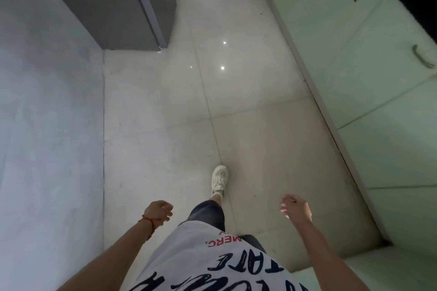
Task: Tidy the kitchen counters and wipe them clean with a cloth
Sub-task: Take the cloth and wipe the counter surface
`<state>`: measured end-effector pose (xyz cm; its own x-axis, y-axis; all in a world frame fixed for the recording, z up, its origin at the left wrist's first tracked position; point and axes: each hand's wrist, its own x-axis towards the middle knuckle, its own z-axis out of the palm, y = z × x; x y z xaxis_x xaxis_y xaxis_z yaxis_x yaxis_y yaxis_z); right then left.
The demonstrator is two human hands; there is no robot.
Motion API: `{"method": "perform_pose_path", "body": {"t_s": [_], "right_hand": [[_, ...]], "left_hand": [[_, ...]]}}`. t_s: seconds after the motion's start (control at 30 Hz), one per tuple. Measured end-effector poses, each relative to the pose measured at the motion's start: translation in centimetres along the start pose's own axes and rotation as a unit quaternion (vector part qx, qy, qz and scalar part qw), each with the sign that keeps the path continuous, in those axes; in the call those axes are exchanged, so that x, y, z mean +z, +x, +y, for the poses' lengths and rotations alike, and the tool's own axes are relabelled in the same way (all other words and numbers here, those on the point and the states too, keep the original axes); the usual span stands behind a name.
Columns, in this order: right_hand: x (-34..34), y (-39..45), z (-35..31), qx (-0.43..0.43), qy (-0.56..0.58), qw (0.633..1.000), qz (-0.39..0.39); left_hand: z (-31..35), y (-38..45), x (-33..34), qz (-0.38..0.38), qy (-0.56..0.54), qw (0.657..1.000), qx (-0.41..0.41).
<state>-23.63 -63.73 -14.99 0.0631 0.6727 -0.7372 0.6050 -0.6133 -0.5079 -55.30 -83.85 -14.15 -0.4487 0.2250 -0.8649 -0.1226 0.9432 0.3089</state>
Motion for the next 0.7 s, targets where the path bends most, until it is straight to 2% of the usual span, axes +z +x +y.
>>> {"method": "perform_pose_path", "body": {"t_s": [0.17,0.4,0.7], "right_hand": [[1.0,5.2,-7.3,0.01,0.0,1.0,0.007],[1.6,9.6,-16.3,0.005,-0.03,0.999,0.019],[3.5,20.7,-29.6,-0.006,-0.048,0.999,0.006]], "left_hand": [[8.3,4.2,-2.5,-0.006,-0.013,1.0,-0.01],[23.2,9.2,-6.8,-0.031,-0.008,0.998,0.056],[39.8,17.8,-10.6,-0.026,-0.051,0.995,0.078]]}}
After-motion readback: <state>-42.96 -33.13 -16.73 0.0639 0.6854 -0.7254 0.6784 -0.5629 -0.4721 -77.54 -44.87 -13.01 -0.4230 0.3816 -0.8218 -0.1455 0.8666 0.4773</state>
